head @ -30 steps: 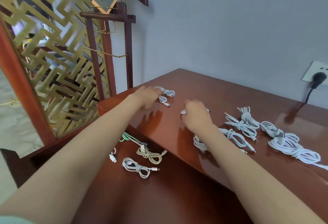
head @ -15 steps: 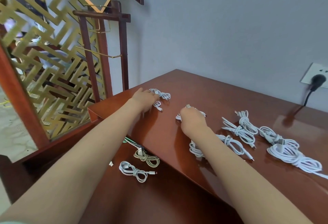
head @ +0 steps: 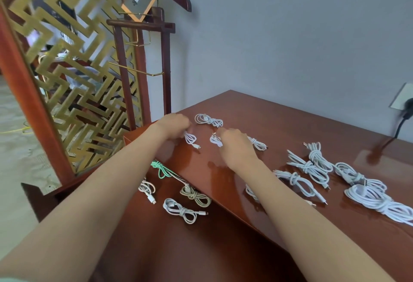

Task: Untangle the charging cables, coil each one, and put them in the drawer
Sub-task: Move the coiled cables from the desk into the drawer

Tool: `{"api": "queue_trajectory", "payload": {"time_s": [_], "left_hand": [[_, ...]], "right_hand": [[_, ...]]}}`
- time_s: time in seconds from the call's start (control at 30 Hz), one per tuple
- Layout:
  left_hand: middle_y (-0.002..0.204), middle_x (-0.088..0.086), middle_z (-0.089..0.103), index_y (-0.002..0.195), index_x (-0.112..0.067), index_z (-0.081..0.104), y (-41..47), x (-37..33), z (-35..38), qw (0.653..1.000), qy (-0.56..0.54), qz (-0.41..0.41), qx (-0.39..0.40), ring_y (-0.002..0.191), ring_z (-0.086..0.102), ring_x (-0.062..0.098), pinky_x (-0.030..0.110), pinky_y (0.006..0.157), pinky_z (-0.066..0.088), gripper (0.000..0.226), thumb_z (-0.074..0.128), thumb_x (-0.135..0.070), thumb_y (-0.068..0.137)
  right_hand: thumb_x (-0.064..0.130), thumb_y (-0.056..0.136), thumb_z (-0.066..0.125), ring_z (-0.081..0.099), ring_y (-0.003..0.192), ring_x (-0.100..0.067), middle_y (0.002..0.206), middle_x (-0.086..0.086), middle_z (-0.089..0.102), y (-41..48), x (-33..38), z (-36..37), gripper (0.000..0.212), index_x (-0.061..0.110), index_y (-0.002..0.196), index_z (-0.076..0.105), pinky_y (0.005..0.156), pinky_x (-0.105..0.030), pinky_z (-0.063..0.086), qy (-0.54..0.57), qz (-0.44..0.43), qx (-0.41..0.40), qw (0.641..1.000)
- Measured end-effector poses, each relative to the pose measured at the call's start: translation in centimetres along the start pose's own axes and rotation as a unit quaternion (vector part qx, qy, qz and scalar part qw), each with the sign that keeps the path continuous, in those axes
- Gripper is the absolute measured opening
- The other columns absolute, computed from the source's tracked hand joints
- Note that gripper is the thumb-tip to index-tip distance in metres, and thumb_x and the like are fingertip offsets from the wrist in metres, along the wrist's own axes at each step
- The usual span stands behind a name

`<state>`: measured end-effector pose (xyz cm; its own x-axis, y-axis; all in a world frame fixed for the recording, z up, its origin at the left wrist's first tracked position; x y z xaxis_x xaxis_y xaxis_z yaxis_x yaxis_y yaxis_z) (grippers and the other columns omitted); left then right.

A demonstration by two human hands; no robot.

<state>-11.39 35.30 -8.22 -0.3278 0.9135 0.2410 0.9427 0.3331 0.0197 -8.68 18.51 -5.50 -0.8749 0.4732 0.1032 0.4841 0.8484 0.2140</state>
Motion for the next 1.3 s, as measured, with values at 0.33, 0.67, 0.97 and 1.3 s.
{"api": "queue_trajectory", "payload": {"time_s": [0.33, 0.67, 0.97, 1.3], "left_hand": [[0.098, 0.004, 0.067, 0.099, -0.011, 0.069, -7.7, 3.8, -1.1, 0.993, -0.111, -0.035, 0.034, 0.087, 0.058, 0.019, 0.026, 0.075, 0.044, 0.023, 0.068, -0.004, 0.077], [0.093, -0.001, 0.066, 0.098, -0.012, 0.072, -13.7, 3.8, 2.1, 0.982, -0.142, -0.053, 0.109, 0.087, 0.058, 0.012, 0.023, 0.079, 0.047, 0.025, 0.067, -0.001, 0.075], [0.104, 0.007, 0.068, 0.102, -0.012, 0.072, -15.7, 1.9, 5.7, 0.973, -0.101, -0.038, 0.206, 0.090, 0.059, 0.018, 0.025, 0.074, 0.047, 0.032, 0.066, 0.001, 0.073], [0.109, 0.009, 0.066, 0.102, -0.013, 0.070, -16.4, 1.1, 8.4, 0.965, -0.081, -0.026, 0.247, 0.096, 0.062, 0.023, 0.030, 0.078, 0.050, 0.032, 0.065, 0.001, 0.073]], "right_hand": [[0.003, 0.085, 0.052, 0.055, 0.108, -0.036, 0.116, -0.015, 0.059, -2.1, 6.8, 0.2, 0.036, 0.011, 0.120, 0.052, 0.083, -0.034, 0.045, 0.064, -0.042, 0.009, 0.997], [0.005, 0.084, 0.056, 0.059, 0.104, -0.032, 0.114, -0.013, 0.060, -5.8, 10.6, 3.8, 0.031, 0.012, 0.114, 0.061, 0.082, -0.031, 0.047, 0.107, -0.035, 0.085, 0.990], [0.003, 0.078, 0.057, 0.060, 0.097, -0.029, 0.101, -0.012, 0.066, -8.4, 11.7, 8.6, 0.023, 0.005, 0.098, 0.067, 0.082, -0.033, 0.051, 0.093, -0.065, 0.171, 0.979], [0.002, 0.076, 0.061, 0.059, 0.085, -0.026, 0.083, -0.006, 0.054, -9.2, 11.2, 10.8, 0.026, 0.008, 0.101, 0.066, 0.067, -0.024, 0.039, 0.100, -0.067, 0.205, 0.971]]}}
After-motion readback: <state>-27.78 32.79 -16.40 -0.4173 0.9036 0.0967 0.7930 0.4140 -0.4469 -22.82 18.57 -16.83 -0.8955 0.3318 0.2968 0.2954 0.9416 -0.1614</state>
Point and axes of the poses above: each hand's wrist, its own y-axis towards the middle knuckle, its own z-axis out of the palm, x = y × z, the point moved 6 cm from there along y, towards the middle knuckle
